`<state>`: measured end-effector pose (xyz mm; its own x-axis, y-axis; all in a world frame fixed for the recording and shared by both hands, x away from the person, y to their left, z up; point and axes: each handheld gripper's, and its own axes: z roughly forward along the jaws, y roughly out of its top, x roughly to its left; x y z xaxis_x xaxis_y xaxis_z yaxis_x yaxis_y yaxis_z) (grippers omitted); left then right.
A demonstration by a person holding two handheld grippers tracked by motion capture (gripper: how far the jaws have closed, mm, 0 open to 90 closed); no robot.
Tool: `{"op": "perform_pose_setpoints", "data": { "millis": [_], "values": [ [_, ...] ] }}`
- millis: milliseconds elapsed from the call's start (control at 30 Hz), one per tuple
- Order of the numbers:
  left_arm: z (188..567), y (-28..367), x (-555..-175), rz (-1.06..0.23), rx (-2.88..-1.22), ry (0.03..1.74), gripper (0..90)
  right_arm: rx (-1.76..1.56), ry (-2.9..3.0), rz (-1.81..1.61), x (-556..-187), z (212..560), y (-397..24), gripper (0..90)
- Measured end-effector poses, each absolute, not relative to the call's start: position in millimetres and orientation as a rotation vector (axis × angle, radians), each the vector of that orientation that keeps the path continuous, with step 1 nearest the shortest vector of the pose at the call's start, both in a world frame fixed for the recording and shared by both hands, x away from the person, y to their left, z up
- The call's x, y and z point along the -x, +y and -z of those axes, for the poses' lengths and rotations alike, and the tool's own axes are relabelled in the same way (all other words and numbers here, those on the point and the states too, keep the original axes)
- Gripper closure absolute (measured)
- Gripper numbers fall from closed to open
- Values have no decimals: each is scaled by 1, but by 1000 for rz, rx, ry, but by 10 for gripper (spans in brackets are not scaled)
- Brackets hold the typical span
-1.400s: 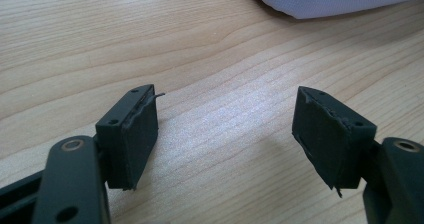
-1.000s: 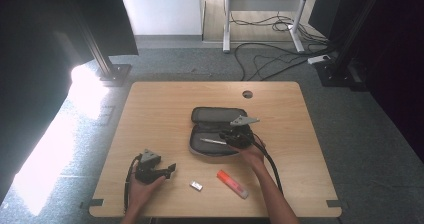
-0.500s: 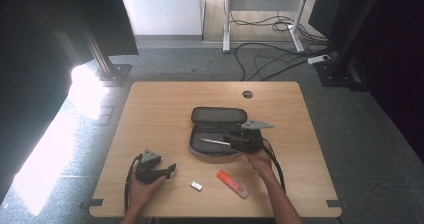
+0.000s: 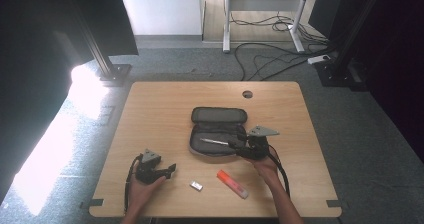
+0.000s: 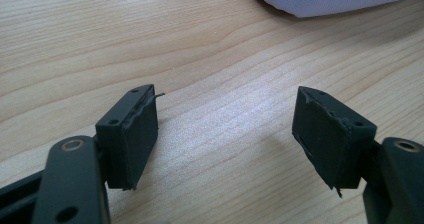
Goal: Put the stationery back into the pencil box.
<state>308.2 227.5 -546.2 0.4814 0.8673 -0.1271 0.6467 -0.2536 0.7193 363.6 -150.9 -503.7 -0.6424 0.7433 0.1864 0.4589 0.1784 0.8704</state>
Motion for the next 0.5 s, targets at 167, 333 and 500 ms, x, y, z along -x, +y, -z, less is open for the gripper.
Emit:
{"op": "perform_pose_setpoints", "data": {
  "millis": [167,333,500],
  "values": [
    [546,228,-308,-383,-1995,1249,269,-1154,2162,-1449,-356,503,-157,457],
    [546,228,-308,-379,-1993,1248,269,-1164,2151,-1454,-348,502,-161,454],
    [546,228,-309,-378,-1992,1247,269,-1153,2152,-1452,-337,504,-160,455]
  ]
}}
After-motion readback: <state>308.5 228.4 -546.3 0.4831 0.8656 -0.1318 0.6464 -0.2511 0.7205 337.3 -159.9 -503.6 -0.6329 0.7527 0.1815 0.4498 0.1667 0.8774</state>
